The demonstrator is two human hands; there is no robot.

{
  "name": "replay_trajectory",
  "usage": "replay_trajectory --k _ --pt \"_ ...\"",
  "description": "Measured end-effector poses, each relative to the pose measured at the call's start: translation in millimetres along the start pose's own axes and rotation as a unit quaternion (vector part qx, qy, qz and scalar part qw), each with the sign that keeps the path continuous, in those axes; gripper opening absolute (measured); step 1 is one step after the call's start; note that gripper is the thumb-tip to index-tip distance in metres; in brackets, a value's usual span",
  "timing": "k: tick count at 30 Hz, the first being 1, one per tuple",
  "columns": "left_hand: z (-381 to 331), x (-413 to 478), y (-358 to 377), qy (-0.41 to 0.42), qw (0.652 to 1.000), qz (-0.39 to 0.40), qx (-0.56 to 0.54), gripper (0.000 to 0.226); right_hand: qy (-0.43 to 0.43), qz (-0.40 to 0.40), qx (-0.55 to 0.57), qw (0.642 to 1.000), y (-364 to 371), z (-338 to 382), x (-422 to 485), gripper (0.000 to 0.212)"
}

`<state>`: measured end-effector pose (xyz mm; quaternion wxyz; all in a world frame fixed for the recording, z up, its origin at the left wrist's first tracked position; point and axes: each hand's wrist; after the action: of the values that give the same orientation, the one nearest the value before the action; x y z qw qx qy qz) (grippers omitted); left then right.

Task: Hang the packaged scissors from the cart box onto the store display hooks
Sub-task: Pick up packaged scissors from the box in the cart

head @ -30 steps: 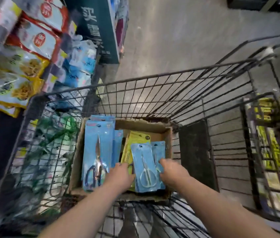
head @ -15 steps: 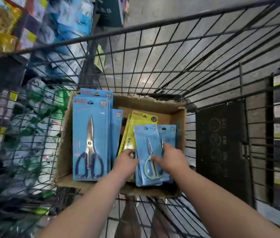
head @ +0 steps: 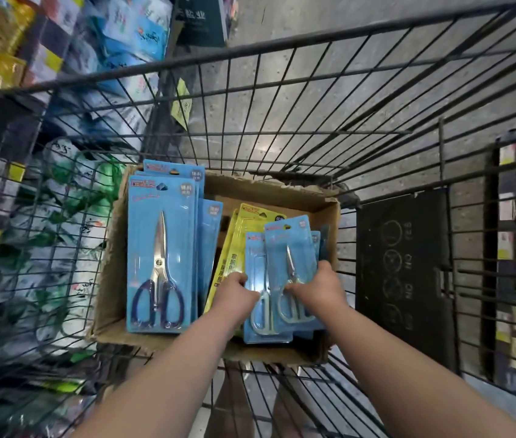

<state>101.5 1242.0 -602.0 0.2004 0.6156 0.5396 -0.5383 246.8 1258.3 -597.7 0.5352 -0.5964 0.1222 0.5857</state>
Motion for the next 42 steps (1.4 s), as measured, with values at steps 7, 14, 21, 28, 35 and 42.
replay_trajectory --k 7,14,21,28,35,42 --pt "-4 11 10 0.011 0.996 -0.076 0.043 0.058 0.016 0.007 0.037 0.999 -4 -7 -5 0.055" --pt "-18 28 6 -0.001 0.993 -0.066 0.097 0.053 0.012 0.014 0.045 0.999 -2 -11 -6 0.051" --pt "-14 28 5 0.009 0.994 -0.099 0.036 0.012 0.006 0.018 0.064 0.998 -3 -13 -6 0.051" --pt "-14 10 -1 0.020 0.994 -0.049 -0.096 0.012 0.022 0.048 0.187 0.981 -8 -14 -13 0.040" --pt "-12 -29 -27 0.035 0.981 -0.097 -0.165 0.024 -0.028 0.044 0.130 0.990 -17 -1 -40 0.026" --pt "-23 -101 -77 0.081 0.964 -0.157 -0.198 0.026 -0.143 0.065 0.074 0.985 -47 47 -94 0.027"
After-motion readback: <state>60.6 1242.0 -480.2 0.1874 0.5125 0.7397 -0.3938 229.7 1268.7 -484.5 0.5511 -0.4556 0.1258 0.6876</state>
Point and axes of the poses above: each hand's wrist, its own x-axis towards the middle knuckle, its own y-axis out of the palm, z = x × y
